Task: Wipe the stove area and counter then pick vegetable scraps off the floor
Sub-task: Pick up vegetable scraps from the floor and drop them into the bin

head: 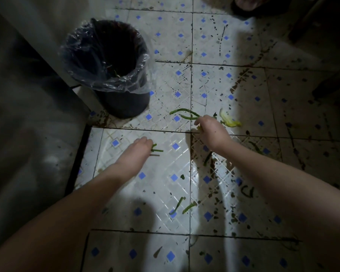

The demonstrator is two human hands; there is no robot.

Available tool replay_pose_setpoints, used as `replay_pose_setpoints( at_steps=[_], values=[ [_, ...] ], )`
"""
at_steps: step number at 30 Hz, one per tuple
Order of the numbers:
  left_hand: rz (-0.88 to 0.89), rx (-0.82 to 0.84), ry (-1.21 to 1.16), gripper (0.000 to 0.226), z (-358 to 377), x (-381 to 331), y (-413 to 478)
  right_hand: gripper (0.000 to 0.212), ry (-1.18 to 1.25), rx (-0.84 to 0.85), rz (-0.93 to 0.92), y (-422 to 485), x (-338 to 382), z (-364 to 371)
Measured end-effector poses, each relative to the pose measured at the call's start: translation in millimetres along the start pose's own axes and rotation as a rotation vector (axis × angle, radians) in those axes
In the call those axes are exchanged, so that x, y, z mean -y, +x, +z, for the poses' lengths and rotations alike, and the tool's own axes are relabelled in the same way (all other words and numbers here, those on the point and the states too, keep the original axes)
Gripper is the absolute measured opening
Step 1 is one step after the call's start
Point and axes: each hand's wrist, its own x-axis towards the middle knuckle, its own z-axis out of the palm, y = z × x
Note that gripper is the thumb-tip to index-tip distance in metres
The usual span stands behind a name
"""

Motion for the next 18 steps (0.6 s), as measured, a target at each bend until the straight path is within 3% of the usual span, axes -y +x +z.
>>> replay_pose_setpoints(
  at_steps=[7,12,18],
  values=[
    [0.025,-0.019,0.024,0.020,-2.9,4.4,36.8,0.039,-0.012,-0.008,-0.016,27.7,-3.7,20.9],
    [0.011,0.043,0.018,0.020,-2.6,4.4,43.9,0.036,-0.053,-0.027,-0.094,41.7,-12.8,33.2],
    [-0.056,0.151,0.003,0.022,-6.0,-7.3,46.4,0.044,0.021,-0.097,-0.022,52.3,-20.0,43.6]
  ],
)
